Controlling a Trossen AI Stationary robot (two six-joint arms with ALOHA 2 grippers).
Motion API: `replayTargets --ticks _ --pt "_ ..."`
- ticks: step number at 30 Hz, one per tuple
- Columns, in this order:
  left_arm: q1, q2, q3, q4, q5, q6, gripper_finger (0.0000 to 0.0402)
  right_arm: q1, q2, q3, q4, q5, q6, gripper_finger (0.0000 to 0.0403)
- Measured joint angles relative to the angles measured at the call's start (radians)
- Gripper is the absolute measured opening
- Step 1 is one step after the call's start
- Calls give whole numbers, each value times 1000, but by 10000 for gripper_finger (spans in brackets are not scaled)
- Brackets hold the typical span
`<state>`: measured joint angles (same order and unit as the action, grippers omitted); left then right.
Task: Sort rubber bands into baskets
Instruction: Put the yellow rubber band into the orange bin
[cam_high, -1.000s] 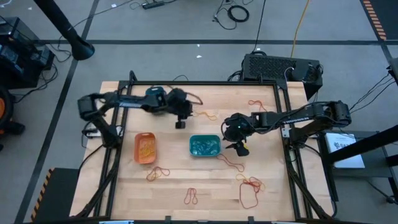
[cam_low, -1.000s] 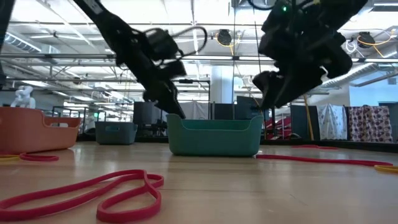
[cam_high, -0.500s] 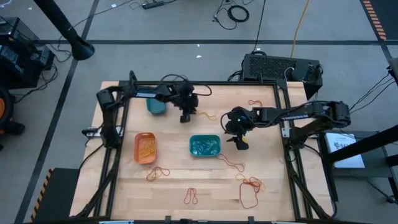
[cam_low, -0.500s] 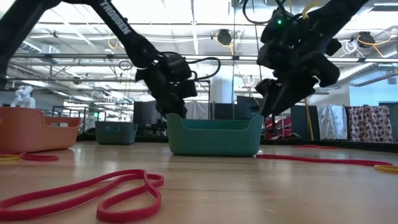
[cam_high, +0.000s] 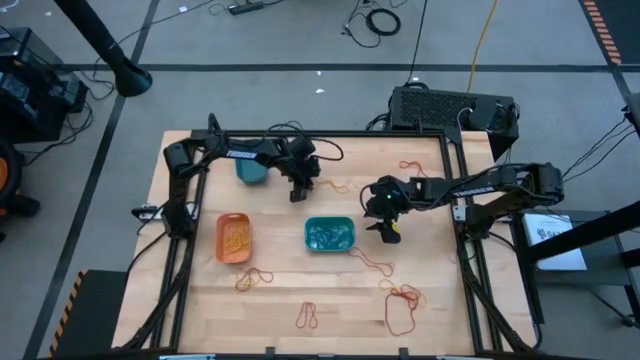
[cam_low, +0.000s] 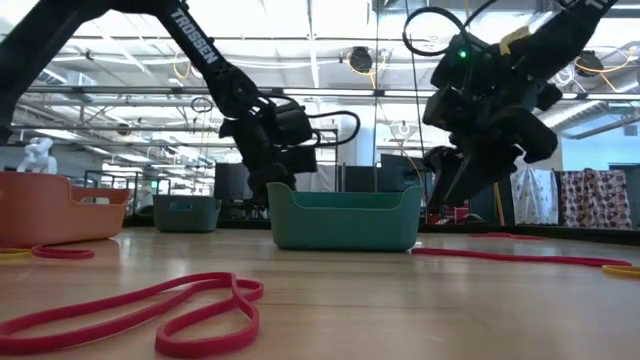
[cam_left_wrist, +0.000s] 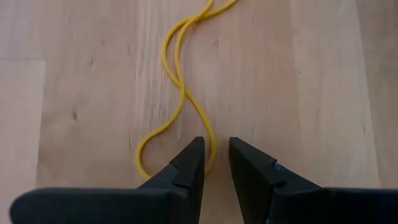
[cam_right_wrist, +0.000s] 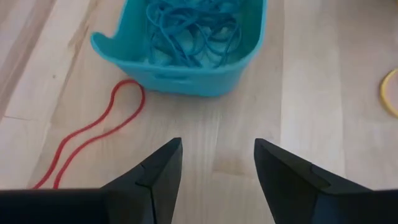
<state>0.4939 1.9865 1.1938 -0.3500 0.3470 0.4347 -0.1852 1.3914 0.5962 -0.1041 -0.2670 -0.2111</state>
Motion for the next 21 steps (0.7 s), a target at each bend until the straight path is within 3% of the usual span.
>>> replayTargets --ticks 7,12,17,21 --pt "-5 0 -2 -26 -38 31 79 -4 0 -24 35 2 62 193" --pt "-20 -2 -1 -75 -50 54 16 -4 0 -24 41 3 101 193" --pt "-40 -23 -4 -103 -69 54 5 -3 0 -24 73 3 149 193" --pt "-56 -74 -13 -164 -9 51 3 -3 0 -24 82 3 195 193"
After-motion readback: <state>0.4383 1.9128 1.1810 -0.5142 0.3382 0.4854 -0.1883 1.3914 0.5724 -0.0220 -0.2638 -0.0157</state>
